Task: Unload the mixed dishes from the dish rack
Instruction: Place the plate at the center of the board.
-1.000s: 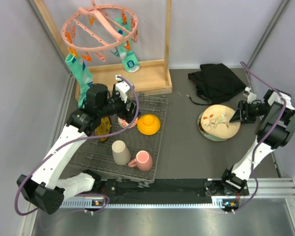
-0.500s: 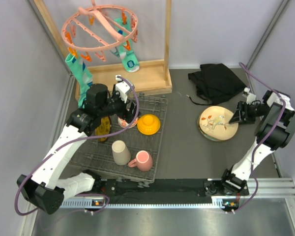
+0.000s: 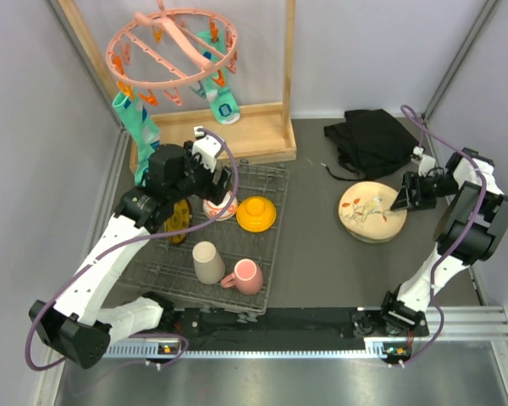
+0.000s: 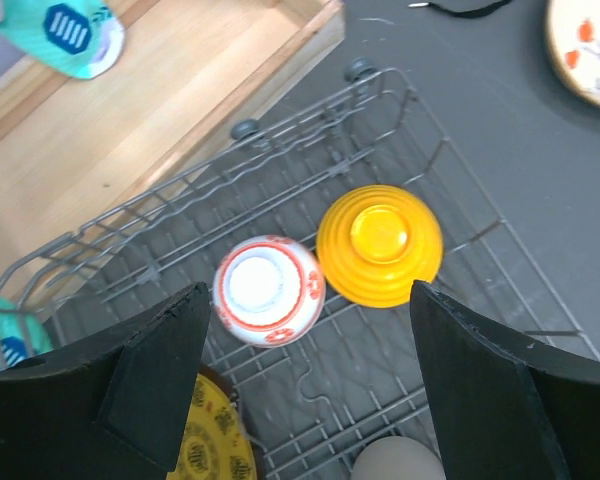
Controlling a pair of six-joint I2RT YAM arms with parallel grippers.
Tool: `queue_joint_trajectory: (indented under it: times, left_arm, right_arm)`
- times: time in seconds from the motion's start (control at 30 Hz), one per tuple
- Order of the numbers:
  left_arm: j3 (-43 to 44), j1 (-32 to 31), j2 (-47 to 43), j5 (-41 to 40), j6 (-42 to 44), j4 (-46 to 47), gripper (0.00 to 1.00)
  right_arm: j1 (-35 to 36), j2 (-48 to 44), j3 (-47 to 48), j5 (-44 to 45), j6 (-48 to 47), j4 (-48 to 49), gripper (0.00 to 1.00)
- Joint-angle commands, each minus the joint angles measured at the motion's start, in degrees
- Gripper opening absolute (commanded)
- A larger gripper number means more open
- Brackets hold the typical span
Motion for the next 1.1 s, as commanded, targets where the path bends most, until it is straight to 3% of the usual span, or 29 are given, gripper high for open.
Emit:
queue_joint_trajectory:
  times: [0.0,0.43,1.07]
  left_arm:
    - [-0.93,0.09,-1.37,-5.41,1.91,-0.64,0.85]
    - [-1.28,0.09,-1.63,-8.92,3.22,-1.35,0.85]
    - [0.38,0.09,0.82,-32.38,5.95,-6.88,0.86]
  right_arm:
    - [0.74,-2.74,-0.58,-1.35,0.43,1.14,0.66]
    - [0.66,-2.39,-2.16,0.84,0.25,3.34,0.66]
    - [-0.05,-11.26,1.09,7.88,3.68,8.08,0.73]
